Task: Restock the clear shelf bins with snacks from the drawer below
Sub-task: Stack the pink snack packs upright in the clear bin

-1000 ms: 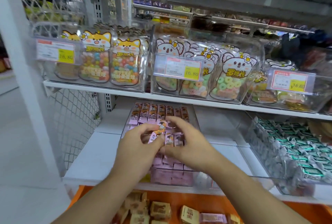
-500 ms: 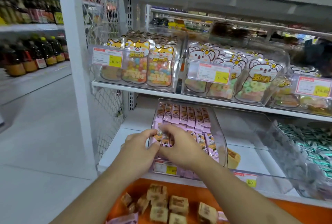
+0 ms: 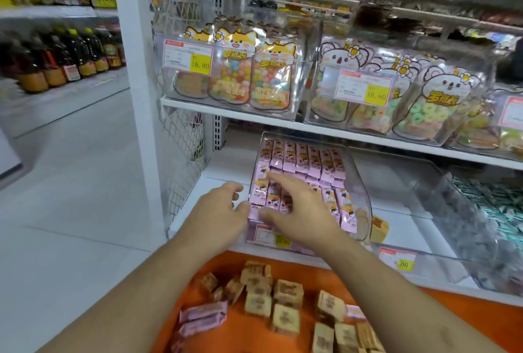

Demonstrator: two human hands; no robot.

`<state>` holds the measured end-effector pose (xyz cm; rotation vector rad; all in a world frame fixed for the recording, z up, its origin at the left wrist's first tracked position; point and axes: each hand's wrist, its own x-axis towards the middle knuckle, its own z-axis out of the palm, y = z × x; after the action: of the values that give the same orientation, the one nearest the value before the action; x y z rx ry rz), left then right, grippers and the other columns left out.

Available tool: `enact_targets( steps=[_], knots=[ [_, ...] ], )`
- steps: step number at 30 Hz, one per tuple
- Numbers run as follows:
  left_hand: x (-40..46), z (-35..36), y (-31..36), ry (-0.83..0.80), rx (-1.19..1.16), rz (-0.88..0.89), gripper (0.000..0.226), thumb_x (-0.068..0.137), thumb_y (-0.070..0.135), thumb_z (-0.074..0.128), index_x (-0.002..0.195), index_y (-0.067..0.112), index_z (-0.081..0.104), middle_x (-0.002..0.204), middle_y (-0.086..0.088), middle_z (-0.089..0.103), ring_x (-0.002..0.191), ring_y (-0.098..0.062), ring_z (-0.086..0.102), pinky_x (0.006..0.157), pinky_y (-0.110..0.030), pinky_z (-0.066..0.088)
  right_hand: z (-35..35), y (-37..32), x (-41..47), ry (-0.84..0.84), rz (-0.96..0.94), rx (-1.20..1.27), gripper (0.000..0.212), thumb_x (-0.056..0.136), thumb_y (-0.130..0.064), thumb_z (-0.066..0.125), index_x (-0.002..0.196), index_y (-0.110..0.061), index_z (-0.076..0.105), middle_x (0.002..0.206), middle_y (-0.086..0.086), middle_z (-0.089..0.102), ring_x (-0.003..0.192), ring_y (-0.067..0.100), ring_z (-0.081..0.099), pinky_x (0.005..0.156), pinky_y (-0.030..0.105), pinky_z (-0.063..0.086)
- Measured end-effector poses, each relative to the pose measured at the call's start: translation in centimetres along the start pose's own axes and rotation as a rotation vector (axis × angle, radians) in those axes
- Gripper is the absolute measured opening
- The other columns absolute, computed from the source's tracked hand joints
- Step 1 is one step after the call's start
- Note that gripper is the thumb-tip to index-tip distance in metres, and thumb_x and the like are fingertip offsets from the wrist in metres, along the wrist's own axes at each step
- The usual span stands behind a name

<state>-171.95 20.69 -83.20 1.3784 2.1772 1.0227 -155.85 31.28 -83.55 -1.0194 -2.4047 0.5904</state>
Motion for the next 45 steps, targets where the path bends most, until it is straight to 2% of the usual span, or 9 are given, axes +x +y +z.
enact_targets(
  steps=[6, 13, 17, 19, 24, 27, 33, 37, 45],
  knots=[
    [-4.5, -0.8, -1.6, -0.06, 0.016, -0.004, 0.021, 0.1, 0.033, 0.061, 0.12, 0.028, 0.063, 0.1, 0.014, 0.067, 0.087, -0.008, 0.066, 0.071, -0.027, 0.051, -0.3, -0.2, -6.5, 0.053, -0.032, 0.113, 0.047, 0.091, -0.035, 0.079, 0.135, -0.034, 0.065, 0.13, -0.022, 0.063, 0.12, -0.003, 0.056, 0.104, 0.021, 0.046],
    [-8.8, 3.6, -8.9, -0.33, 0.276, -0.049, 0.028, 0.097, 0.032, 0.065, 0.122, 0.02, 0.061, 0.11, 0.003, 0.07, 0.101, -0.016, 0.065, 0.087, -0.03, 0.052, 6.4, 1.0, -13.3, -0.189, 0.072, 0.147, 0.032, 0.091, -0.033, 0.076, 0.123, -0.031, 0.071, 0.122, -0.018, 0.067, 0.112, 0.002, 0.06, 0.096, 0.019, 0.047],
    [-8.8, 8.0, -13.7, -0.494, 0.423, -0.103, 0.031, 0.091, 0.032, 0.068, 0.116, 0.017, 0.058, 0.107, -0.005, 0.067, 0.102, -0.026, 0.066, 0.07, -0.029, 0.041, 11.7, 3.5, -14.6, -0.405, 0.193, 0.136, 0.036, 0.092, -0.04, 0.074, 0.127, -0.031, 0.07, 0.124, -0.016, 0.068, 0.112, 0.005, 0.061, 0.099, 0.025, 0.05],
    [-8.1, 10.7, -16.1, -0.515, 0.44, -0.147, 0.037, 0.087, 0.031, 0.069, 0.118, 0.015, 0.058, 0.113, -0.009, 0.067, 0.106, -0.031, 0.067, 0.07, -0.028, 0.039, 13.8, 5.0, -15.1, -0.467, 0.271, 0.149, 0.039, 0.093, -0.045, 0.073, 0.13, -0.034, 0.067, 0.128, -0.014, 0.067, 0.113, 0.006, 0.061, 0.1, 0.034, 0.053],
    [-4.8, 18.0, -24.5, -0.507, 0.292, -0.286, 0.064, 0.076, 0.037, 0.076, 0.132, 0.028, 0.048, 0.13, -0.006, 0.063, 0.118, -0.03, 0.066, 0.094, -0.041, 0.058, 17.4, 8.9, -15.0, -0.48, 0.411, 0.245, 0.033, 0.095, -0.04, 0.074, 0.127, -0.03, 0.069, 0.122, -0.015, 0.065, 0.113, 0.002, 0.06, 0.09, 0.022, 0.047],
    [-3.4, 21.5, -29.9, -0.424, 0.331, -0.347, 0.066, 0.076, 0.047, 0.08, 0.13, 0.023, 0.051, 0.121, -0.003, 0.067, 0.11, -0.03, 0.068, 0.091, -0.044, 0.059, 18.9, 11.5, -15.1, -0.455, 0.504, 0.284, 0.034, 0.095, -0.04, 0.075, 0.127, -0.027, 0.068, 0.121, -0.014, 0.064, 0.115, 0.003, 0.059, 0.09, 0.019, 0.046],
    [-3.5, 20.6, -26.8, -0.408, 0.566, -0.323, 0.059, 0.085, 0.03, 0.078, 0.129, 0.011, 0.043, 0.121, -0.014, 0.064, 0.113, -0.038, 0.064, 0.088, -0.041, 0.051, 19.8, 14.4, -16.0, -0.466, 0.595, 0.289, 0.032, 0.095, -0.041, 0.074, 0.123, -0.025, 0.069, 0.118, -0.013, 0.066, 0.113, 0.003, 0.06, 0.094, 0.024, 0.05],
    [-4.4, 20.4, -26.0, -0.41, 0.454, -0.296, 0.053, 0.083, 0.032, 0.079, 0.119, 0.016, 0.043, 0.112, -0.013, 0.066, 0.104, -0.039, 0.067, 0.076, -0.041, 0.053, 19.7, 14.5, -16.0, -0.474, 0.623, 0.278, 0.035, 0.093, -0.038, 0.075, 0.123, -0.024, 0.068, 0.114, -0.012, 0.067, 0.108, 0.005, 0.062, 0.089, 0.023, 0.051],
    [-6.2, 16.4, -15.2, -0.606, 0.009, -0.242, 0.041, 0.067, 0.042, 0.093, 0.097, 0.03, 0.068, 0.085, 0.011, 0.073, 0.072, -0.001, 0.069, 0.063, -0.019, 0.052, 13.6, 10.1, -14.8, -0.581, 0.701, 0.392, 0.039, 0.089, -0.016, 0.075, 0.126, -0.017, 0.062, 0.113, -0.001, 0.066, 0.098, 0.017, 0.066, 0.078, 0.034, 0.058]
  ],
)
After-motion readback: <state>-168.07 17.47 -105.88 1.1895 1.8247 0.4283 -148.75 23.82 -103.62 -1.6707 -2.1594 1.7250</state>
